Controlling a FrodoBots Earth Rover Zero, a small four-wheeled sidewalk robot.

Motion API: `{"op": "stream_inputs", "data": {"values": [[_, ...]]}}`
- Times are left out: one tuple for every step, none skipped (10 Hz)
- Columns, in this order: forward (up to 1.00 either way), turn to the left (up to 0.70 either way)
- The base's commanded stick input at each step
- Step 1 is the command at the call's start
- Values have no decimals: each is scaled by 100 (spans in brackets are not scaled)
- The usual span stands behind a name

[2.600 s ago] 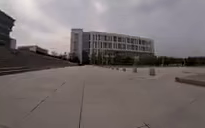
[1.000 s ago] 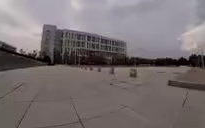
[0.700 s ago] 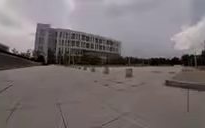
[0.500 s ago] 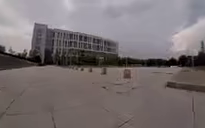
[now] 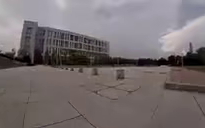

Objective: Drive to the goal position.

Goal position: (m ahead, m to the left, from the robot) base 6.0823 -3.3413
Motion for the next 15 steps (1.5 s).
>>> {"op": "stream_inputs", "data": {"values": [[100, -27], [100, -27], [100, -27], [100, -27], [100, -27], [100, -27], [100, -27], [100, -27], [100, -27], [100, -27], [100, -27], [100, -27], [100, -27], [100, -27], [100, -27]]}}
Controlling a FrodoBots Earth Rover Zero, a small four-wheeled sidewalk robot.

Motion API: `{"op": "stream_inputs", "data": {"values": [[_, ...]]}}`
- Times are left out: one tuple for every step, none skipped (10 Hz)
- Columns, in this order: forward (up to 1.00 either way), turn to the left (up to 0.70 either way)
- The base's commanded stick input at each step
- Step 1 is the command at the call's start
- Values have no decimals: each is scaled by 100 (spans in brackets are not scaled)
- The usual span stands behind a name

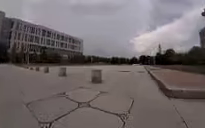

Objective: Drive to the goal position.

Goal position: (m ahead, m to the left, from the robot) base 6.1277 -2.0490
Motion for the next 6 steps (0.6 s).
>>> {"op": "stream_inputs", "data": {"values": [[100, -27], [100, -27], [100, -27], [100, -27], [100, -27], [100, -27]]}}
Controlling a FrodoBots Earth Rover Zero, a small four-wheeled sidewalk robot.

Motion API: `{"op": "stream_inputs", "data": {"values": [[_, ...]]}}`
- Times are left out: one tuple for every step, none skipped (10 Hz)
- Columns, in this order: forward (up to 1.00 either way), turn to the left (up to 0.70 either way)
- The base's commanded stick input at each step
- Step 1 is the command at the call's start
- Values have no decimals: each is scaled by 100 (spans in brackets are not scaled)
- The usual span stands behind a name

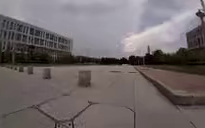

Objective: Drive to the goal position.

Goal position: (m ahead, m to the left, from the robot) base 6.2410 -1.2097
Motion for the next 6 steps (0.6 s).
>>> {"op": "stream_inputs", "data": {"values": [[100, -27], [100, -27], [100, -27], [100, -27], [100, -27], [100, -27]]}}
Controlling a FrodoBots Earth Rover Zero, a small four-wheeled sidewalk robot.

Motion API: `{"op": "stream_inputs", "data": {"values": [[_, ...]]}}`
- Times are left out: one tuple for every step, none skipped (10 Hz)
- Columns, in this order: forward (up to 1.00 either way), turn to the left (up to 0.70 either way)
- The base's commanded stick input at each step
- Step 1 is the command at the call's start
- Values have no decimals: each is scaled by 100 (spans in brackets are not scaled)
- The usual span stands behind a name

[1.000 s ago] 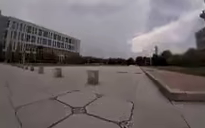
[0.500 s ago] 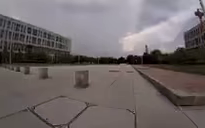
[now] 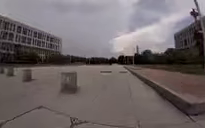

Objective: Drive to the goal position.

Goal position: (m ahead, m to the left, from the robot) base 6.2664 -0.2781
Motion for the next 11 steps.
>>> {"op": "stream_inputs", "data": {"values": [[100, -27], [100, -27], [100, -27], [100, -27], [100, -27], [100, -27], [100, -10], [100, 0], [100, 0], [100, 0], [100, 0]]}}
